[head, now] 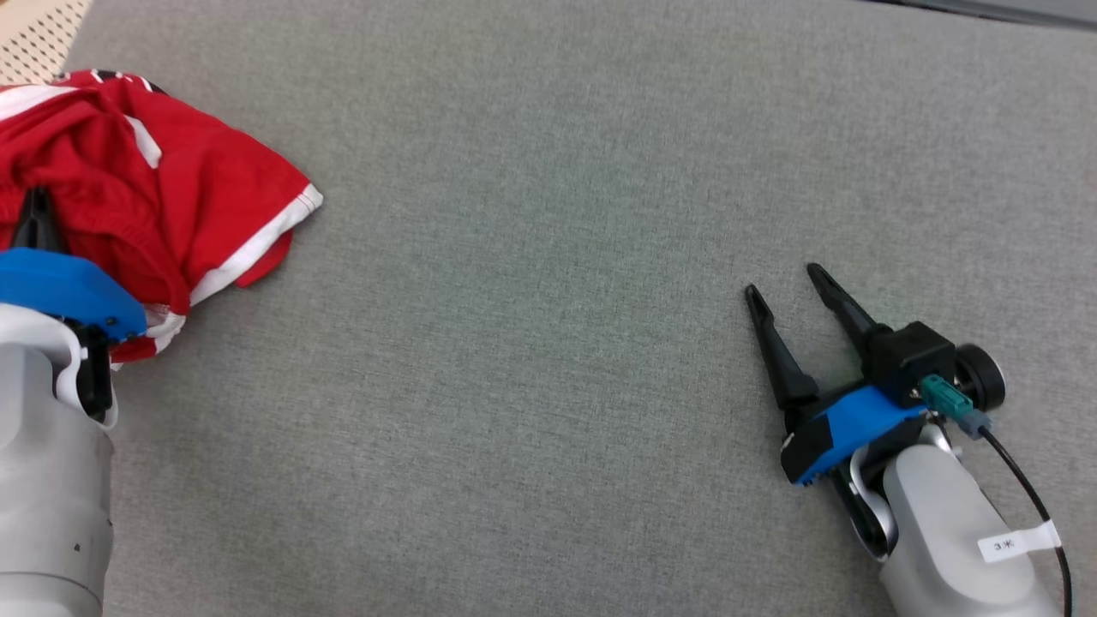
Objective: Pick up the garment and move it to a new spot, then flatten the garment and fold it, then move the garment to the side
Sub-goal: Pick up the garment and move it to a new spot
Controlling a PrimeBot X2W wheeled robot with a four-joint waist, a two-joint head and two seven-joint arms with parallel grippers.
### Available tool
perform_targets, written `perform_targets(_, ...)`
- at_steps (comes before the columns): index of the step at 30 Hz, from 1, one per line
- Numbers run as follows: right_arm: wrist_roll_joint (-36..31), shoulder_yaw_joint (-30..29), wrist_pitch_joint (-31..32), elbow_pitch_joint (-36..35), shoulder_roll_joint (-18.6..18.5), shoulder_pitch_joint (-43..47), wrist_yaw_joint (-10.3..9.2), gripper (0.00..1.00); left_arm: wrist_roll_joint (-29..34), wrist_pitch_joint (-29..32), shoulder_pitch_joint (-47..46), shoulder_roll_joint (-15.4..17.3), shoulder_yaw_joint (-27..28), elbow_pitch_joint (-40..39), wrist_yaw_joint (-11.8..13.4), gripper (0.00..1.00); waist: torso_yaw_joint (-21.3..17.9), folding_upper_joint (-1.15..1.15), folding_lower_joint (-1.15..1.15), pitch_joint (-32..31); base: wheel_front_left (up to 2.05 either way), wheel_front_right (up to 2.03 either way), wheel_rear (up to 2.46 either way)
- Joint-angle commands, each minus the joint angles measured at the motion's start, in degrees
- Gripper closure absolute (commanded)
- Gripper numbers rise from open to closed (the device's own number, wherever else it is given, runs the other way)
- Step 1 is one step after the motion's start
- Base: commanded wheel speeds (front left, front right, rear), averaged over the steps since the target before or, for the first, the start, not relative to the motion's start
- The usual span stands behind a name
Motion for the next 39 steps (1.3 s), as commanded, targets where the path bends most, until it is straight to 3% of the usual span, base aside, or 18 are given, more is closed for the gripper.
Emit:
perform_targets(1,0.50,-1.11,1.82,4.92,-1.89,6.93,-0.62,0.00,0.57,-0.80,-1.23,0.03,-0.67,-0.65,-0.22,1.00,-0.32,0.00,-0.02,-1.31,0.00,0.00,0.00)
perform_targets(6,1.18,-1.01,1.47,4.40,0.45,7.70,-0.40,0.00,1.09,-2.02,-2.35,-0.06,-4.25,-4.52,-0.66,1.00,-1.20,0.00,-0.02,-5.84,0.00,0.00,0.00)
perform_targets(11,2.09,-2.15,1.10,3.64,1.85,9.45,-0.38,0.00,-0.30,-2.26,-1.75,-1.29,-11.64,-14.25,-0.65,1.00,-2.99,0.00,-0.02,-11.19,0.00,0.00,0.00)
perform_targets(22,3.23,-4.69,1.02,2.03,4.24,16.32,-0.36,0.00,-9.35,-2.28,1.56,-5.69,-30.81,-32.58,-0.49,1.00,-13.21,0.00,-0.02,-18.74,0.00,0.00,0.00)
perform_targets(29,2.59,-5.37,1.02,1.58,4.41,18.11,-0.36,0.00,-13.51,-2.29,4.61,-11.91,-39.73,-35.01,-0.50,1.00,-21.33,0.00,-0.02,-19.51,0.00,0.00,0.00)
perform_targets(34,3.31,-4.94,1.02,1.26,4.44,18.60,-0.36,0.00,-14.31,-2.29,9.88,-14.31,-43.88,-33.44,-0.42,1.00,-25.20,0.00,-0.02,-19.21,0.00,0.00,0.00)
perform_targets(35,3.49,-4.80,1.02,1.30,4.44,18.68,-0.36,0.00,-13.69,-2.29,11.33,-14.58,-44.73,-32.65,-0.05,0.57,-25.72,0.00,-0.02,-19.28,0.00,0.00,0.00)
perform_targets(36,3.54,-4.55,1.02,1.35,4.45,18.71,-0.36,0.00,-13.50,-2.24,13.00,-14.71,-45.52,-31.54,0.10,0.00,-26.17,0.00,-0.02,-19.32,0.00,0.00,0.00)
perform_targets(39,3.88,-4.51,1.02,1.05,4.45,18.92,-0.36,0.00,-13.38,-2.25,16.66,-14.96,-45.64,-30.20,1.16,0.00,-26.56,0.00,-0.02,-19.57,0.00,0.00,0.00)
